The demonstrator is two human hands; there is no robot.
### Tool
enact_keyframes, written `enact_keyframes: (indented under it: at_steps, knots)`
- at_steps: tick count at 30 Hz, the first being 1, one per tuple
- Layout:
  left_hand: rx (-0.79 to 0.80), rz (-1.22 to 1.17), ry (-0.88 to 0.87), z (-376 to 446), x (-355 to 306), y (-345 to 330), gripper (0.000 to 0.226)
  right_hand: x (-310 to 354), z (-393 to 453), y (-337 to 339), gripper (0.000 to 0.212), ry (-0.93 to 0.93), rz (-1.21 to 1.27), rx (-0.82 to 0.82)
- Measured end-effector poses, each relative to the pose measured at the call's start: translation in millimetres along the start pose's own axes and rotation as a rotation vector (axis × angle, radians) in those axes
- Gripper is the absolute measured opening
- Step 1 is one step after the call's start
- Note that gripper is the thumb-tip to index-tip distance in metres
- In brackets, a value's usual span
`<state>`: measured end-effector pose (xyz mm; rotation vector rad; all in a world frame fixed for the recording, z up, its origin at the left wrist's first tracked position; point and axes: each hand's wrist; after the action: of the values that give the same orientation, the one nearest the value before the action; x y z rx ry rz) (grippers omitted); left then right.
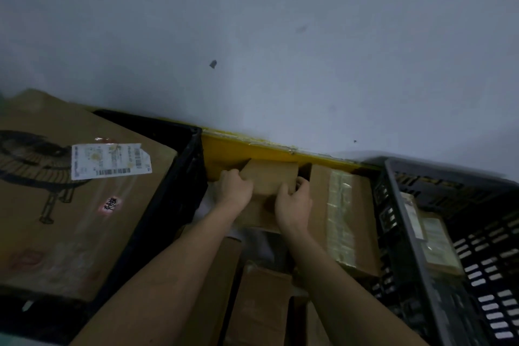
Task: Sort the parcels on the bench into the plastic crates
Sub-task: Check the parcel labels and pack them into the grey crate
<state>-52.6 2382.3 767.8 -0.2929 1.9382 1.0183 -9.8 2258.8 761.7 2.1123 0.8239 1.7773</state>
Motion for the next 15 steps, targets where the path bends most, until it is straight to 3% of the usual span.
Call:
enact_keyframes:
  at_steps: [5, 11, 15]
  knots:
    - [-0.062, -0.149, -0.067, -19, -30, 25, 0.061, 26, -11, 28, 0.048, 0.123, 0.113, 0.026]
    - [0.015, -0.756, 0.091, -57, -43, 43, 0.081, 48, -31, 73, 0.037, 0.298, 0.147, 0.108]
    - [0.003, -0.979, 0.142, -77, -52, 54, 0.064, 54, -33, 101, 0.034, 0.347, 0.174, 0.067]
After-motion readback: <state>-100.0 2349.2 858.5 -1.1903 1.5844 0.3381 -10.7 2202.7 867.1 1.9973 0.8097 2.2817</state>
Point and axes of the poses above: each hand's wrist, its own z-axis towards the middle knuckle, its own y-axis out of the back of the hand, x = y × z, and after that the axes turned 12 degrees about -z, right-handed
